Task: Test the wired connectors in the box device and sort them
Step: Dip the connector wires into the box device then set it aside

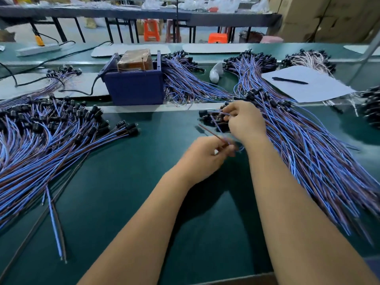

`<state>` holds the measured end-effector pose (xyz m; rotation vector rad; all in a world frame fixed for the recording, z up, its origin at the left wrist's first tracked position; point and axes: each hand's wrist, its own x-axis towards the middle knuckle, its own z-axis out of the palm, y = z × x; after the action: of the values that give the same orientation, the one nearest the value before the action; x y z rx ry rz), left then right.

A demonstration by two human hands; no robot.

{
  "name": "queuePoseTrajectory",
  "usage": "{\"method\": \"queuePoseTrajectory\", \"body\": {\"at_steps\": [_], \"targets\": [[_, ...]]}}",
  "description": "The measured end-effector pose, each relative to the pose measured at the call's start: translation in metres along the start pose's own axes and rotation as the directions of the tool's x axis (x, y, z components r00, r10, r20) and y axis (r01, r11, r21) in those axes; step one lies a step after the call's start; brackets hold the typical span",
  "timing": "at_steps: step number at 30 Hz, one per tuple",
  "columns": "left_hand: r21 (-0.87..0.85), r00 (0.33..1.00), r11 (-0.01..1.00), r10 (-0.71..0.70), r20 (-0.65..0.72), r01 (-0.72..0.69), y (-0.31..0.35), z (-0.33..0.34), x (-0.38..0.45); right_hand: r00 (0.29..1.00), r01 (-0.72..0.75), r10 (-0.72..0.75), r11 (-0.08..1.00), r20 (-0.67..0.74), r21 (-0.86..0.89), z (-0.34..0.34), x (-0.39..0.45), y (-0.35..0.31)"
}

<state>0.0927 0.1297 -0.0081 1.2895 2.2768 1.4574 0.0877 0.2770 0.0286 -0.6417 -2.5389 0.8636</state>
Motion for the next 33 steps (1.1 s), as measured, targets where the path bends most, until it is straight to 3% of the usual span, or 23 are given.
{"method": "queuePoseTrajectory", "body": {"at_steps": [4,7,9,13,16,18,19,21,24,26,28,33], "targets": [[0.271,0.939,0.907,0.270,0.215,-0.323,0.015,0.041,0.001,0.999,-0.021,0.017,0.992,-0.031,-0.127,-0.032,0.009,0.017],[0.345,0.909,0.854,0.297,0.291,-0.390,0.023,0.054,0.000,0.997,-0.040,0.025,0.981,-0.078,-0.192,-0.044,0.014,0.031],[0.314,0.912,0.872,0.288,0.292,-0.376,0.024,0.054,-0.001,0.996,-0.060,0.039,0.964,-0.085,-0.258,-0.043,0.015,0.039],[0.198,0.968,0.954,0.199,0.152,-0.227,0.023,0.042,-0.002,0.988,-0.056,-0.001,0.929,-0.154,-0.365,-0.025,0.011,0.041],[0.240,0.997,0.969,0.074,-0.021,-0.067,0.015,0.020,-0.002,0.955,0.085,-0.169,0.944,-0.243,-0.320,-0.001,0.000,0.026],[0.279,0.979,0.959,0.003,-0.204,0.055,0.005,-0.002,-0.003,0.936,0.203,-0.275,0.932,-0.220,-0.300,0.018,-0.007,0.012],[0.306,0.946,0.942,-0.030,-0.324,0.135,-0.002,-0.015,-0.004,0.931,0.250,-0.310,0.926,-0.194,-0.284,0.027,-0.011,0.005],[0.342,0.811,0.876,-0.091,-0.578,0.342,-0.016,-0.042,-0.009,0.932,0.313,-0.337,0.934,-0.132,-0.173,0.047,-0.017,-0.009],[0.296,0.622,0.751,-0.190,-0.760,0.591,-0.040,-0.083,-0.028,0.952,0.281,-0.296,0.944,0.072,0.171,0.073,-0.027,-0.034],[0.245,0.564,0.684,-0.290,-0.773,0.687,-0.053,-0.102,-0.042,0.941,0.234,-0.295,0.920,0.165,0.313,0.087,-0.032,-0.049],[0.205,0.520,0.627,-0.372,-0.769,0.752,-0.059,-0.110,-0.047,0.948,0.190,-0.262,0.923,0.183,0.334,0.096,-0.030,-0.058],[0.230,0.504,0.552,-0.418,-0.756,0.802,-0.064,-0.110,-0.039,0.965,0.080,-0.153,0.945,0.213,0.316,0.104,-0.021,-0.061]]}}
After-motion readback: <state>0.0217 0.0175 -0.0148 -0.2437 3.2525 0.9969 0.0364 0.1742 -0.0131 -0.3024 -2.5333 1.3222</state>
